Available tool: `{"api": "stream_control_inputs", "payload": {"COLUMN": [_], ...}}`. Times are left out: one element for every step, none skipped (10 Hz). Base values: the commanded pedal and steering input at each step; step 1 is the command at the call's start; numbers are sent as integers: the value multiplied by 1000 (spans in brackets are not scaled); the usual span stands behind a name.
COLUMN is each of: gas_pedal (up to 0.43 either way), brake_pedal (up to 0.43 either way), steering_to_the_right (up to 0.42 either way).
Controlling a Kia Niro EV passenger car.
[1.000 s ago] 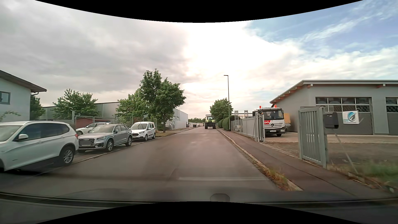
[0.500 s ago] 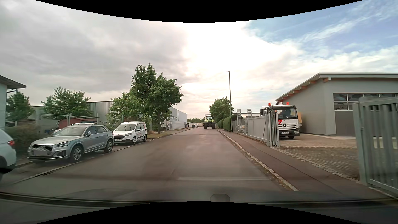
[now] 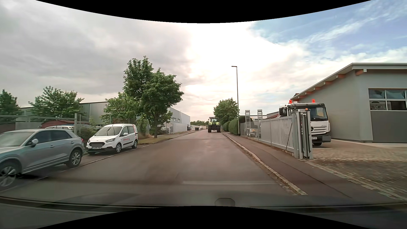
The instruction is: Follow the waypoints while adhering to traffic rules and regulations
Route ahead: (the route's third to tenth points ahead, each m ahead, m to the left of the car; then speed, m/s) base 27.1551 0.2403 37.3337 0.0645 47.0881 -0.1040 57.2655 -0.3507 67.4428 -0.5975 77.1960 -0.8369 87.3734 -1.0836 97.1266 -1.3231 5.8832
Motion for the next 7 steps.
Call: {"api": "stream_control_inputs", "payload": {"gas_pedal": [197, 197, 197, 197, 197, 197, 197], "brake_pedal": [0, 0, 0, 0, 0, 0, 0], "steering_to_the_right": [2, 2, 3, 7, 8, 6, 6]}}
